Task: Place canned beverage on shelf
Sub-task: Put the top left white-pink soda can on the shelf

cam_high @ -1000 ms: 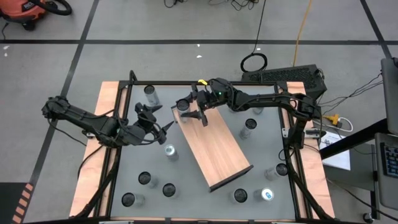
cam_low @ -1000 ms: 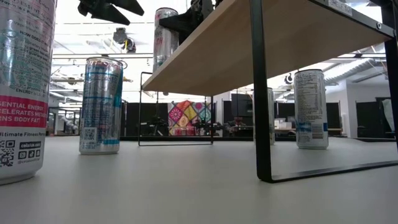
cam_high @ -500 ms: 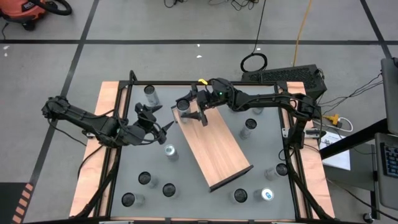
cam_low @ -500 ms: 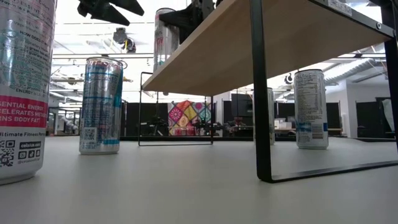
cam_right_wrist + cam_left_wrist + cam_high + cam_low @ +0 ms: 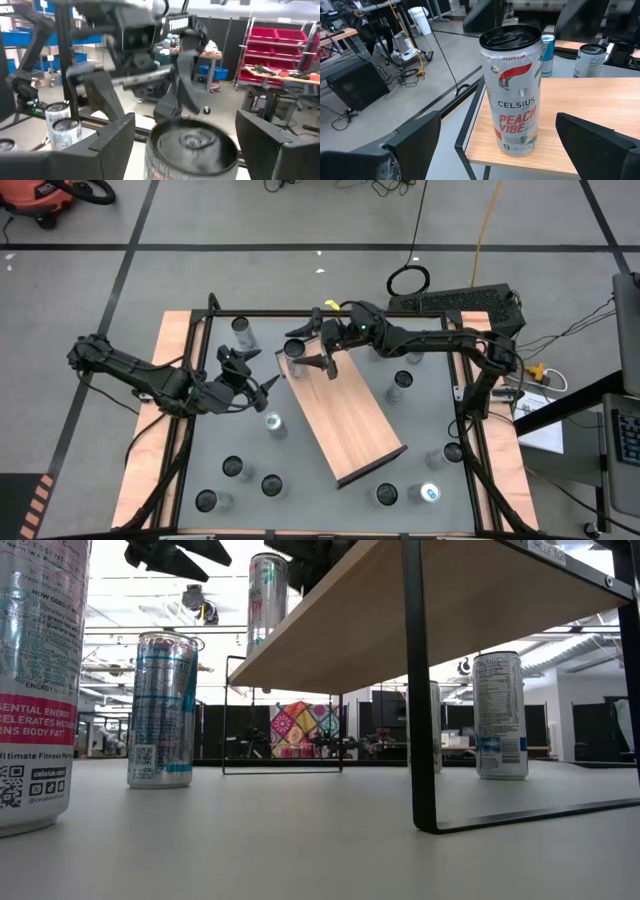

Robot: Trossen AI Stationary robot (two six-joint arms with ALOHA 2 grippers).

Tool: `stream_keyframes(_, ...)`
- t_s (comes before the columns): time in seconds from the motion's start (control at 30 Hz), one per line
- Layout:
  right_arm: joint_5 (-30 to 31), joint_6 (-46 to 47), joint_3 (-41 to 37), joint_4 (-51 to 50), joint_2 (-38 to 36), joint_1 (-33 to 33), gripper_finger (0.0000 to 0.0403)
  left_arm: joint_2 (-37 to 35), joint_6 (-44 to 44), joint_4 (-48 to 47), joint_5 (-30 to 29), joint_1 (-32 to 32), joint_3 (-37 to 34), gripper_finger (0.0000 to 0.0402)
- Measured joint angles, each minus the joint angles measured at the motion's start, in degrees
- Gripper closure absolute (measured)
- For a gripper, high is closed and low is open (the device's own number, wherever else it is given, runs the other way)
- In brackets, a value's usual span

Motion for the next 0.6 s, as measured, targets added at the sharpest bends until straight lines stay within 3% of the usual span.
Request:
stream_keyframes(0.2, 2.19, 0.46, -0.01, -7.74, -6.82, 0.83, 0.0124, 0.02, -0.03, 0.41, 0.02, 0.01, -1.04, 0.0013)
stream_keyframes(0.43, 16.52, -6.19, 0.00, -35.61, -15.45, 4.93, 0.0124, 0.02, -2.83, -0.02, 1.76, 0.01, -1.46, 0.0013)
stream_keyframes(0.6, 18.08, -5.81, -0.26, -44.24, -15.52, 8.88, 0.0124, 0.04, -2.81, 0.03, 2.89, -0.03, -1.46, 0.0013)
